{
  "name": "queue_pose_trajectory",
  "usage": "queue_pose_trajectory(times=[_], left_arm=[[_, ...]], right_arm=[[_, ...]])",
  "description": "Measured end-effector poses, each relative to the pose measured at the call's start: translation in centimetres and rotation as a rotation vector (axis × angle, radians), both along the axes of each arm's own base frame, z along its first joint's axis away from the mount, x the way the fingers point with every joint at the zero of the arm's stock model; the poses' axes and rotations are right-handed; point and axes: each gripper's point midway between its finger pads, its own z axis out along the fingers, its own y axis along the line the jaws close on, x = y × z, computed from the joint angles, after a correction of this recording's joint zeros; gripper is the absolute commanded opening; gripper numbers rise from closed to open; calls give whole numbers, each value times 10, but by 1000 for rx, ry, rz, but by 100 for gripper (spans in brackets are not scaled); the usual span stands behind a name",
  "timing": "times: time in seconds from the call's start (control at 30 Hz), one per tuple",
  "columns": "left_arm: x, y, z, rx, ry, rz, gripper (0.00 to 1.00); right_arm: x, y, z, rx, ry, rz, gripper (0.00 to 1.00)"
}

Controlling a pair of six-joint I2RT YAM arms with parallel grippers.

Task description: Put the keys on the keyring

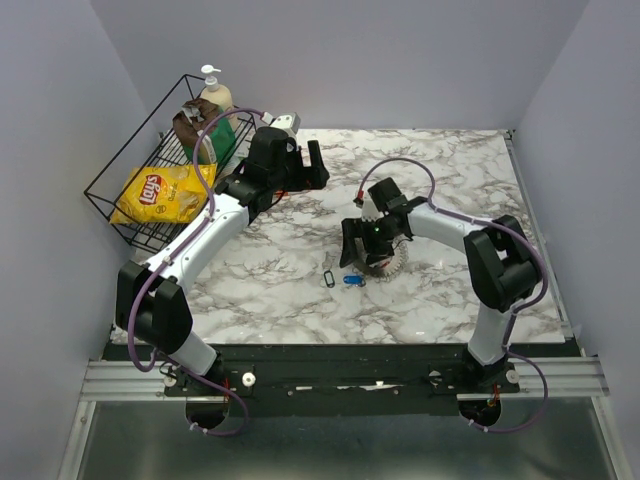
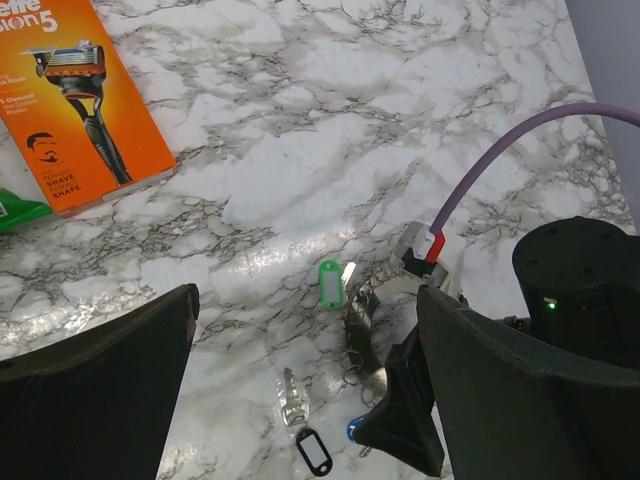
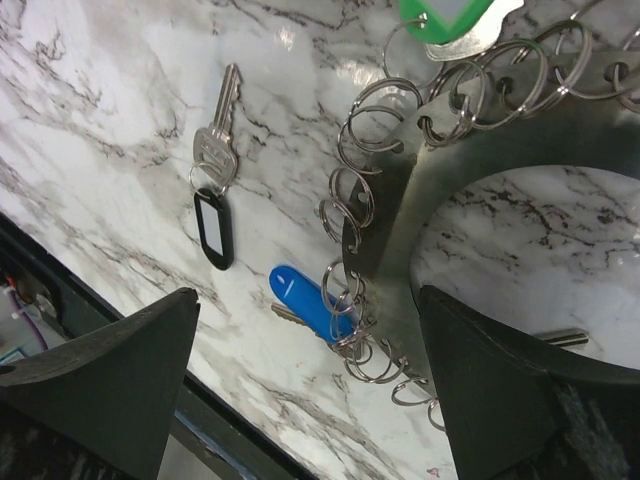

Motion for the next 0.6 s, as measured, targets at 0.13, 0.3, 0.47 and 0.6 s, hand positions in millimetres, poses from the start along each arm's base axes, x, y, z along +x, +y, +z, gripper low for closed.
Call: queue_pose_trajectory(times=[0.13, 0.3, 0.47, 0.6], left_arm=[[-1, 1, -3, 8, 10, -1, 99], [-2, 3, -7, 23, 21, 3, 99], [-2, 3, -8, 26, 20, 5, 99], [-1, 4, -7, 28, 18, 6, 99]], right_arm=[[-10, -3, 0, -5, 9, 4, 100], [-18, -11, 6, -28, 9, -5, 100], [-10, -12, 49, 6, -107, -36, 100], [1, -17, 89, 30, -236, -78, 100]])
